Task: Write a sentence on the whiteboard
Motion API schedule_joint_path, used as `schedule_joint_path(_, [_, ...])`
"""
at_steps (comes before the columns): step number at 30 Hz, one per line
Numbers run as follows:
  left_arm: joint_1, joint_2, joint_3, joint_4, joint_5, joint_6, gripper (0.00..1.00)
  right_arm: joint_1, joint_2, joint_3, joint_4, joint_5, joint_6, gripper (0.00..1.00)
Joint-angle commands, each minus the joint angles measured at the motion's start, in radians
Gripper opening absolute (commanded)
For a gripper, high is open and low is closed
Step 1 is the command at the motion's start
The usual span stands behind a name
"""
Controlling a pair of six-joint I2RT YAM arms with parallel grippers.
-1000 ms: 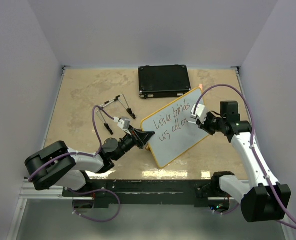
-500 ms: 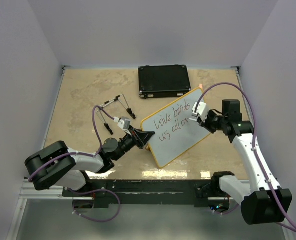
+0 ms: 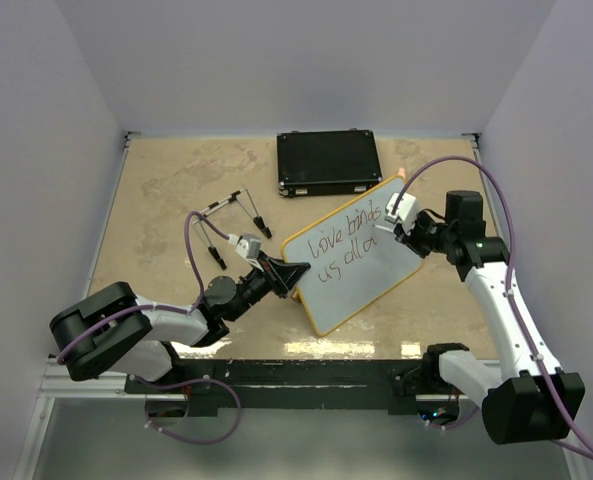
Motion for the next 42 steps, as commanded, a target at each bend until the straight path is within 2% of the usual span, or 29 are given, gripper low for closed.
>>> schedule_joint_path(1, [-0.010,0.011,-0.001,-0.045,0.053,0.082,0.00,0.002,0.012,0.018,0.047,-0.005,0.021,0.00])
schedule_joint_path(16, [-0.010,0.012,0.002,-0.045,0.048,0.082,0.00,0.003,0.006,-0.042,-0.048,0.019,-0.058,0.00])
schedule_joint_path(26, [-0.010,0.009,0.000,-0.046,0.048,0.082,0.00,0.002,-0.009,-0.083,-0.066,0.092,-0.070,0.00])
schedule_joint_path(37, [-0.010,0.011,-0.001,-0.043,0.051,0.082,0.00,0.000,-0.060,0.021,-0.060,0.029,-0.016,0.00])
schedule_joint_path(42, [-0.012,0.011,-0.004,-0.037,0.053,0.081,0.00,0.002,-0.051,0.029,0.006,0.038,0.025,0.00])
